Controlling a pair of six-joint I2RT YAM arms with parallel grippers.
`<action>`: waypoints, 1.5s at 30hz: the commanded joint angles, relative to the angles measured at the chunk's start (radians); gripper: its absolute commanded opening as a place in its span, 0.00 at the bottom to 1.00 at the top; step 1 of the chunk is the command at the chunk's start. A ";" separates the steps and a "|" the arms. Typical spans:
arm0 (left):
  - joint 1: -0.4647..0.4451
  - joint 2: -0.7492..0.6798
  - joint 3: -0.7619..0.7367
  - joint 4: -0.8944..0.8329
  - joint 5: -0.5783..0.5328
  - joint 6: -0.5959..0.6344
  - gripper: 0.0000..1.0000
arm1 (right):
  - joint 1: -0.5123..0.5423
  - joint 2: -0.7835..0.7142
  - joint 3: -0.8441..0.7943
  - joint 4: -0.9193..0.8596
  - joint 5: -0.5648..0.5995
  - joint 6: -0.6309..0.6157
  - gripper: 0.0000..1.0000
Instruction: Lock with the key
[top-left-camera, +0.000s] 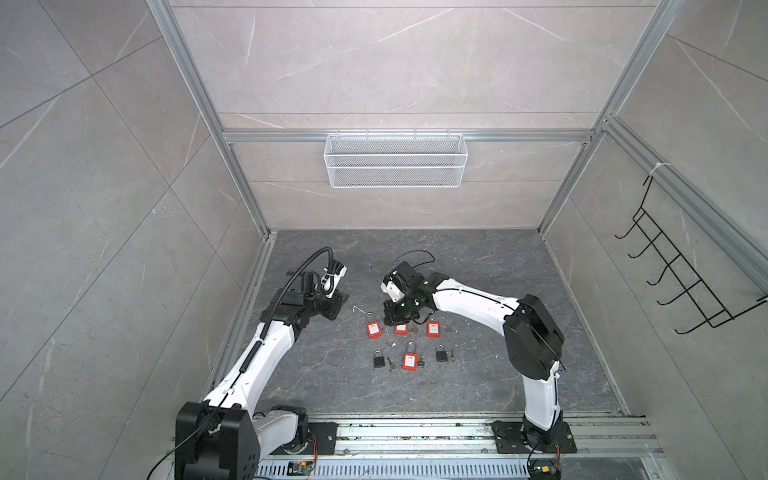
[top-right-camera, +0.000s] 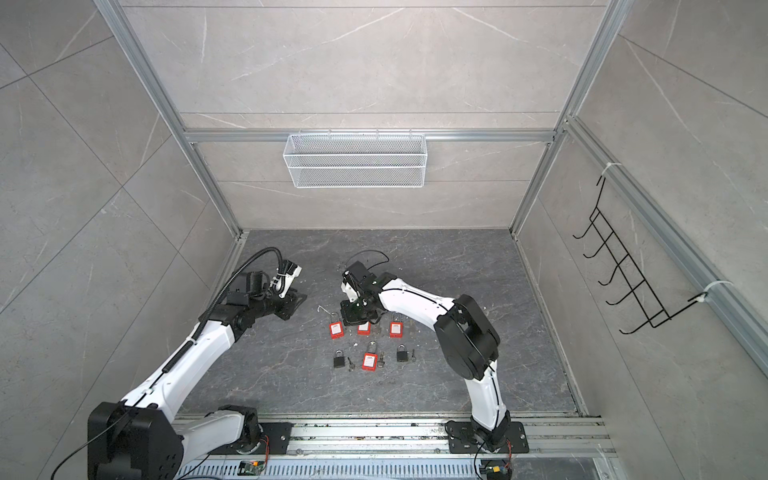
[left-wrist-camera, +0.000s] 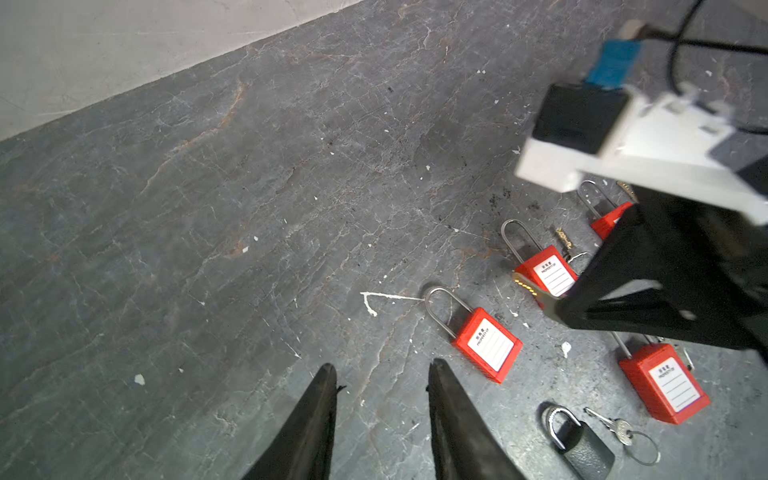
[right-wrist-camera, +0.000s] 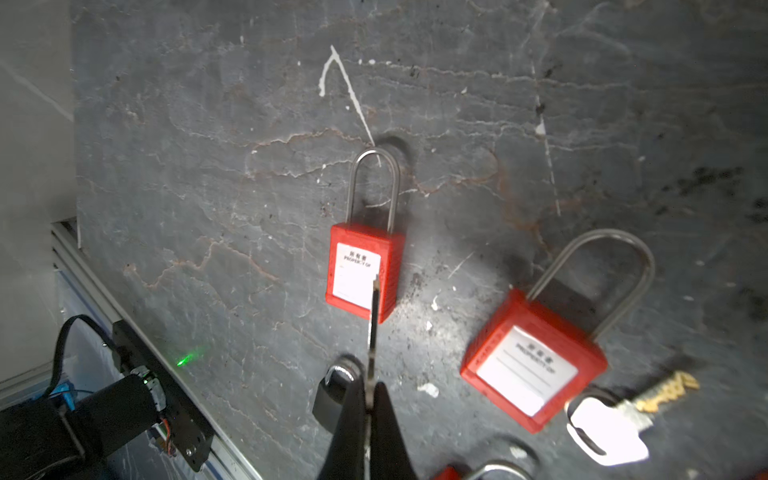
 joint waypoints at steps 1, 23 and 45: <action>0.005 -0.054 -0.030 0.055 0.009 -0.084 0.39 | 0.007 0.074 0.056 -0.110 0.014 -0.009 0.00; 0.013 -0.142 -0.133 0.074 -0.036 -0.174 0.40 | 0.040 0.152 0.120 -0.144 0.052 0.070 0.14; 0.065 -0.123 -0.245 0.355 -0.414 -0.297 0.70 | -0.109 -0.568 -0.391 0.200 0.730 -0.207 0.99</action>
